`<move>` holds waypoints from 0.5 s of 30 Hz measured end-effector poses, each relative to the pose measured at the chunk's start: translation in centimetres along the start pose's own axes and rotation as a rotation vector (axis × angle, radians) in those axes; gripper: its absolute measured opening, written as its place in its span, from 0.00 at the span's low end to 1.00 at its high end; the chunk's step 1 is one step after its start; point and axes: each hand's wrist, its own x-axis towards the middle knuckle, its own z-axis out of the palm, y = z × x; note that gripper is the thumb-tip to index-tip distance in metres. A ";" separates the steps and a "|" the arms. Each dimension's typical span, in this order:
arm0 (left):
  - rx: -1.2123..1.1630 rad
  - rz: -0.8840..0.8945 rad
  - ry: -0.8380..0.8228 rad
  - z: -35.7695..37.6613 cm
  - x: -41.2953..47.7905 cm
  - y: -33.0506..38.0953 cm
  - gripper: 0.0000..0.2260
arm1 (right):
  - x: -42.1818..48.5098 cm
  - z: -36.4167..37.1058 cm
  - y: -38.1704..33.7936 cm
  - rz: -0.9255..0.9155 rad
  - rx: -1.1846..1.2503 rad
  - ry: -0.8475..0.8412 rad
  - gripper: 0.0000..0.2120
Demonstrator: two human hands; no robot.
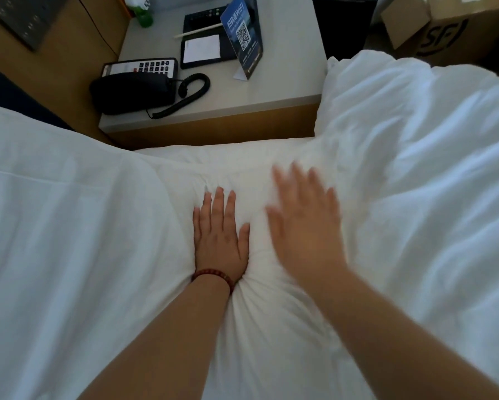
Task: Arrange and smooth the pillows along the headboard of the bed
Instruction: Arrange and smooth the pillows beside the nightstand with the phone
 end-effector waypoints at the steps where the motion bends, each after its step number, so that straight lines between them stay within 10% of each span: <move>1: 0.007 -0.002 -0.010 0.0 0.0 0.1 0.27 | -2.0 1.1 0.0 -0.022 -0.039 -0.063 0.28; 15: 0.347 -0.120 -0.079 -13.2 -3.6 -8.0 0.31 | -7.5 0.4 -6.1 0.045 -0.164 -0.284 0.35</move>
